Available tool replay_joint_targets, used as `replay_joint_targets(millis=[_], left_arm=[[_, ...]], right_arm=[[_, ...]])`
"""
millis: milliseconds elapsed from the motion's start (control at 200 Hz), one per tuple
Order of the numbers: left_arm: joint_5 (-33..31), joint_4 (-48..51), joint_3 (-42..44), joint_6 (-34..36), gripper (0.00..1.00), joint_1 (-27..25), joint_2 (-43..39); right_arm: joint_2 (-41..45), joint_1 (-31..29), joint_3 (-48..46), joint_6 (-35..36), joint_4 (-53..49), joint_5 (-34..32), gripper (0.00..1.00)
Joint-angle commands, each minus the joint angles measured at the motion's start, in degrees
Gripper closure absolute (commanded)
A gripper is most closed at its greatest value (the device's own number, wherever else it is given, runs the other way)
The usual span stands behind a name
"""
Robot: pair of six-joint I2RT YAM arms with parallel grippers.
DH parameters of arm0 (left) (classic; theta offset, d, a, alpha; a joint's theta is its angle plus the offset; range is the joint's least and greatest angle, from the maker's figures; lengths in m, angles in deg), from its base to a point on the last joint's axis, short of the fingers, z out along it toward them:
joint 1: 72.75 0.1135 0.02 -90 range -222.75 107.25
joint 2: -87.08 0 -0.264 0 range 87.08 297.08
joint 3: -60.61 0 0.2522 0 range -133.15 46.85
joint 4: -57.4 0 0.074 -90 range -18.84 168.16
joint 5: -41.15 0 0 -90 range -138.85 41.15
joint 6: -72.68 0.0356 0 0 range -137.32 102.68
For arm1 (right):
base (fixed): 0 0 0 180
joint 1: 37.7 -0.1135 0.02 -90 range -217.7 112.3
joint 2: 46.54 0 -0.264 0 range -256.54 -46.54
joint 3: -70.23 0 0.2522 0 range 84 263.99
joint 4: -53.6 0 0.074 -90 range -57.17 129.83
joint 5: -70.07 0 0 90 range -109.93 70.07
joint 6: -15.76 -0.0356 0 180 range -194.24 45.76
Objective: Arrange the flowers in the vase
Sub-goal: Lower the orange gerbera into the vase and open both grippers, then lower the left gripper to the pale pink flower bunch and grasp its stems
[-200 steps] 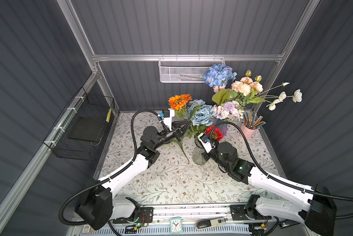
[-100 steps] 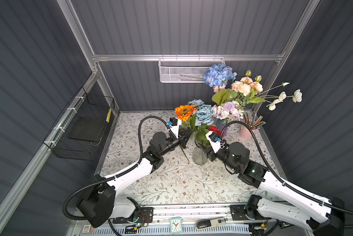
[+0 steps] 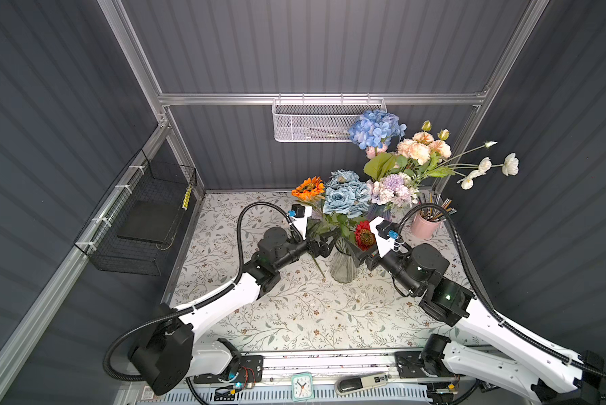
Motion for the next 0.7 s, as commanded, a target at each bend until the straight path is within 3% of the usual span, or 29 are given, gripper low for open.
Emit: replay_joint_targets(millis=[0, 230, 390, 545, 690], left_arm=[[-4.2, 8.9, 1.6, 0.2, 0.00, -0.2, -5.5], [-18.3, 28.0, 3.5, -1.5, 0.00, -0.1, -14.8], [-28.5, 38.4, 4.8, -6.1, 0.00, -0.2, -16.3], [-30.3, 40.0, 5.5, -9.3, 0.00, -0.1, -10.9], [-27.6, 34.0, 6.3, -11.5, 0.03, -0.2, -3.1]], right_arm=[[0.2, 0.6, 0.6, 0.1, 4.5, -2.2, 0.01], [0.2, 2.0, 1.0, -2.4, 5.7, -7.4, 0.01], [0.3, 2.8, -0.1, -2.4, 8.2, -12.2, 0.01], [0.0, 4.0, -1.6, -3.4, 10.4, -14.3, 0.01], [-0.3, 4.9, -2.1, -4.0, 10.3, -16.4, 0.01]])
